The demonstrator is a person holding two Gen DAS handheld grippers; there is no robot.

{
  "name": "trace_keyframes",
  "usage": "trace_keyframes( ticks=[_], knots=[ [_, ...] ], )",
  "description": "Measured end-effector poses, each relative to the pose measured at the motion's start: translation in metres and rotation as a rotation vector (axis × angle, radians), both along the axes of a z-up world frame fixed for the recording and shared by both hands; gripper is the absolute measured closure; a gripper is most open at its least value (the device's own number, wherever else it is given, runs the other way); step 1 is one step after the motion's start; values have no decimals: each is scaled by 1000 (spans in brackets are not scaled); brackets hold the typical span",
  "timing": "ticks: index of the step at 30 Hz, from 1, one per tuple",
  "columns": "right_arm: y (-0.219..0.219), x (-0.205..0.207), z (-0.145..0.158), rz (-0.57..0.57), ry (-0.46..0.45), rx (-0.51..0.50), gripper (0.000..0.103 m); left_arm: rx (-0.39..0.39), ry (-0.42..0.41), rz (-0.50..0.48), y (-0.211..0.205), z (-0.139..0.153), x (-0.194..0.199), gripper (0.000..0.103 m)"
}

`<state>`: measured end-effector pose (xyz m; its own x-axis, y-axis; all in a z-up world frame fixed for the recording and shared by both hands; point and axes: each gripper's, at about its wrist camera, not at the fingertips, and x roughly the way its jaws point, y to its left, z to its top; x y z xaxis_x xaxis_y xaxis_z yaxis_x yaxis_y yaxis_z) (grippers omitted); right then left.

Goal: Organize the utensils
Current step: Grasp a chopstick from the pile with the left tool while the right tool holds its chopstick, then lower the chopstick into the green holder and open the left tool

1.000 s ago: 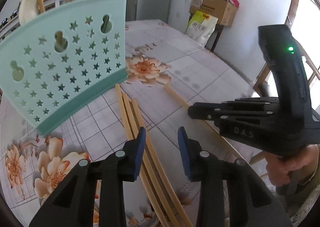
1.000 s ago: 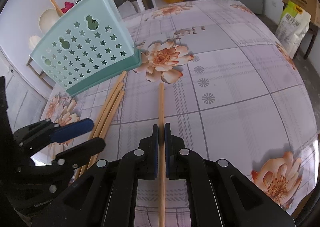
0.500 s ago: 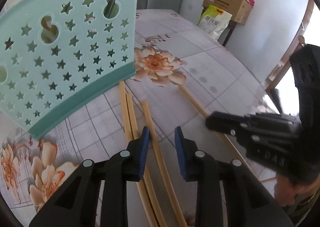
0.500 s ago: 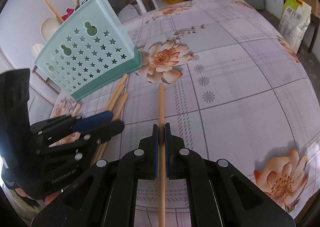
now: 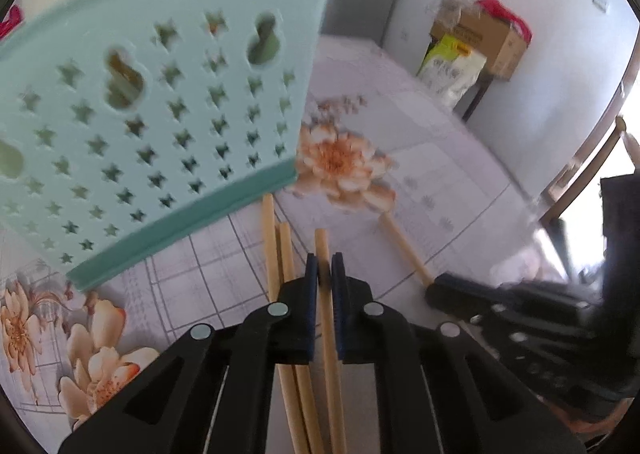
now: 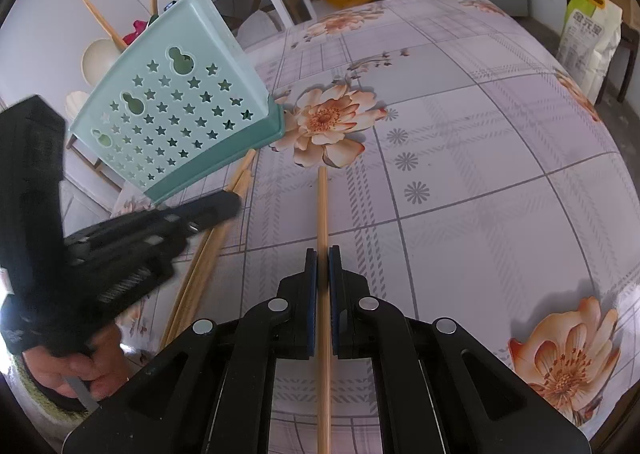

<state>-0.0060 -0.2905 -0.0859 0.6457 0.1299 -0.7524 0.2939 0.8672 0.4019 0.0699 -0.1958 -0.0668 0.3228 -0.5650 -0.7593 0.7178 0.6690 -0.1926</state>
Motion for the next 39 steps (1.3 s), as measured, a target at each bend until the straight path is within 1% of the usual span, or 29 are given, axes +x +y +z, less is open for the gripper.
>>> trace_keyframes(
  ticks=[3, 7, 9, 12, 17, 21, 24, 25, 27, 32, 34, 36, 39],
  knots=[
    [0, 0, 0, 1, 1, -4, 99, -74, -20, 13, 12, 21, -2, 97],
    [1, 0, 0, -1, 4, -8, 99, -206, -62, 39, 40, 61, -3, 97],
    [1, 1, 0, -2, 5, -12, 99, -274, -99, 60, 58, 84, -5, 97],
    [3, 1, 0, -3, 7, -16, 99, -347, -159, 85, 79, 112, -6, 97],
    [4, 1, 0, -5, 10, -21, 99, -450, -254, 113, 103, 153, -8, 97],
    [4, 2, 0, -6, 12, -24, 99, -520, -345, 121, 117, 189, -9, 98],
    [4, 3, 0, -6, 13, -24, 99, -562, -399, 122, 123, 212, -7, 98],
    [4, 3, 0, -6, 13, -25, 99, -576, -417, 122, 125, 221, -6, 98],
    [3, 3, 0, -5, 12, -24, 99, -587, -457, 133, 128, 236, -1, 103],
    [3, 3, 0, -5, 11, -23, 99, -609, -526, 163, 132, 261, 13, 103],
    [3, 3, 0, -5, 11, -22, 99, -602, -517, 173, 131, 264, 20, 103],
    [3, 3, 0, -6, 10, -19, 99, -591, -493, 177, 131, 260, 25, 103],
    [1, 3, 0, -5, 10, -17, 99, -548, -443, 162, 127, 244, 28, 103]
  ],
)
